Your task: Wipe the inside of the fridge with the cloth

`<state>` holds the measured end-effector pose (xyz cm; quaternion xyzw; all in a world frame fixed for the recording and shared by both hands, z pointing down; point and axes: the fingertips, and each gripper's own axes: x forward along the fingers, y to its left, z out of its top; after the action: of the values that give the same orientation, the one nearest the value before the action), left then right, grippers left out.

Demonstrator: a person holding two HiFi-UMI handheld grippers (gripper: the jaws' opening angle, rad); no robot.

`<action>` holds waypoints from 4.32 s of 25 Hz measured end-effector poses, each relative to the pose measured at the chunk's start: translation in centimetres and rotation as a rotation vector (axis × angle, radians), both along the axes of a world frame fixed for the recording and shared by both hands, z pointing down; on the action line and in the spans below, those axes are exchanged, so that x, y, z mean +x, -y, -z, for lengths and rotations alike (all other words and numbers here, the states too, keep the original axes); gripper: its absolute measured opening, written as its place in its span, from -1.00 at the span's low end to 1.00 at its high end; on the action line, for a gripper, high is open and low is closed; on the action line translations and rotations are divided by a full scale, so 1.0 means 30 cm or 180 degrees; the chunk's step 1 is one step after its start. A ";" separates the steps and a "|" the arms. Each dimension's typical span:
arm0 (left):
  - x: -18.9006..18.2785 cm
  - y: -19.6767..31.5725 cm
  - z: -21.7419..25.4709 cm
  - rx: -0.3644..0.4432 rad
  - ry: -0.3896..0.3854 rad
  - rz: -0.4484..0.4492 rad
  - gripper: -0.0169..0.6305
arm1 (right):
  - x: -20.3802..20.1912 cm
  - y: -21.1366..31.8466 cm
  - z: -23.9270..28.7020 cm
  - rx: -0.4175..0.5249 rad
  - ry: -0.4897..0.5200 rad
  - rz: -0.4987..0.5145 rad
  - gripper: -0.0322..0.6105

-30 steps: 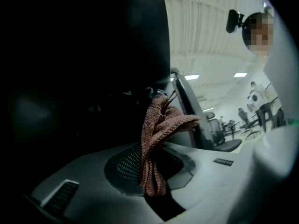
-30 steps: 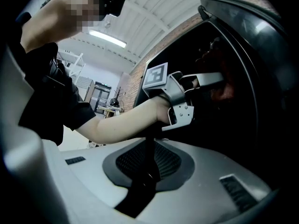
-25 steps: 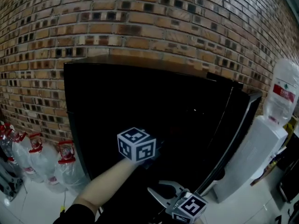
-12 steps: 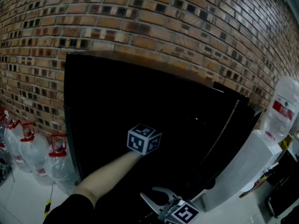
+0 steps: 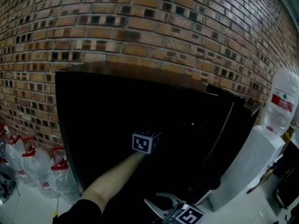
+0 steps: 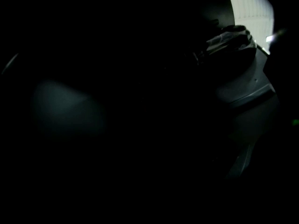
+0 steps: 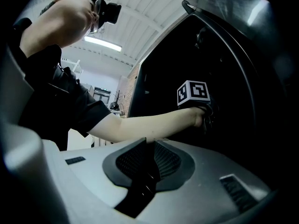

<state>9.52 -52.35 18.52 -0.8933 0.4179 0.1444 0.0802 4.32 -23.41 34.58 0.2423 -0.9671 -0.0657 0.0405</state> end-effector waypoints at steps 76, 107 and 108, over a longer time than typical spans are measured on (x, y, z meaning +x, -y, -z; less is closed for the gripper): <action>0.012 -0.031 -0.208 0.0015 0.0073 -0.0557 -0.78 | -0.172 0.236 -0.304 -0.0351 -0.0185 0.0242 -0.82; 0.038 -0.571 -0.272 0.0157 0.0270 -0.1801 -0.77 | -0.242 -0.006 -0.334 -0.0384 -0.0375 0.0515 -0.82; 0.048 -0.614 -0.285 0.0182 0.0330 -0.1933 -0.77 | -0.248 -0.021 -0.324 -0.0392 -0.0376 0.0553 -0.82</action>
<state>10.95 -33.92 27.06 -0.9809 0.1230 0.1278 0.0797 -3.11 -22.77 44.30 0.1504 -0.9826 -0.0235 0.1063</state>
